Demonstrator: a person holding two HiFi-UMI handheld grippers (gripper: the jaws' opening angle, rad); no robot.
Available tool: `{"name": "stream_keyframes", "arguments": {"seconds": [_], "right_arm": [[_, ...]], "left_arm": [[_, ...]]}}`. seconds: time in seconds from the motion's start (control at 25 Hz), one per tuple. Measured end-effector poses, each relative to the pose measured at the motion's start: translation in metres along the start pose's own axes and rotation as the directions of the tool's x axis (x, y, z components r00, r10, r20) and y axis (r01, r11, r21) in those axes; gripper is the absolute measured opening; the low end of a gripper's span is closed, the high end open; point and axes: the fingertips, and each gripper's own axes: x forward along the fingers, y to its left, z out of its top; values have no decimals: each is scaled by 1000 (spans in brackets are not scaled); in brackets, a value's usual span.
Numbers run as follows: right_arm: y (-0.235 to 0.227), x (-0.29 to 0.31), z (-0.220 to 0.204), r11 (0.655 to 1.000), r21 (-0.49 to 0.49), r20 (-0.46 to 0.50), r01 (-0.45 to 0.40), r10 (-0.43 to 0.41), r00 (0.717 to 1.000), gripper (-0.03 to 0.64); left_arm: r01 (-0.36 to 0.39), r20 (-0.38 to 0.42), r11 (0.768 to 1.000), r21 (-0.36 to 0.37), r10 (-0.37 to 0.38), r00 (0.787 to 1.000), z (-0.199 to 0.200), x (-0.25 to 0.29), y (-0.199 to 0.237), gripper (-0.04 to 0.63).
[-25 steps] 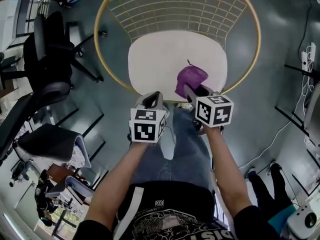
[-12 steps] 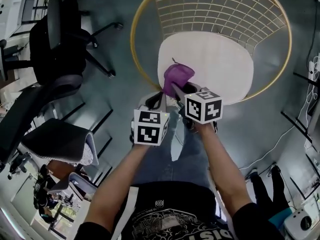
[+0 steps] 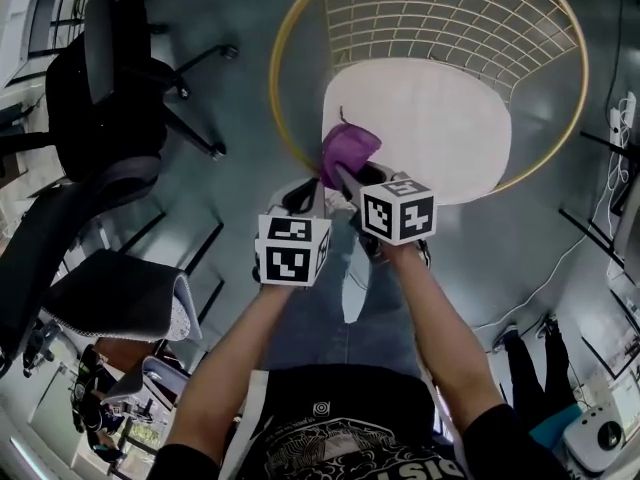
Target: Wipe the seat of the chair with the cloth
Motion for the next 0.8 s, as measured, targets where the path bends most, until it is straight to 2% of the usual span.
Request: {"name": "stream_keyframes", "arguments": {"seconds": [0.28,0.8], "right_arm": [[-20,-17,-16,999,5,-6,33,-33,999,61],[-82,-62,-57,999,-9,-38,52,-52,998,60]], "left_arm": [[-3,8,1000,-23,3,1000,-3,6,-12,0],[-10,-8,1000,-17,10,1000,-25,25,-88,0]]}}
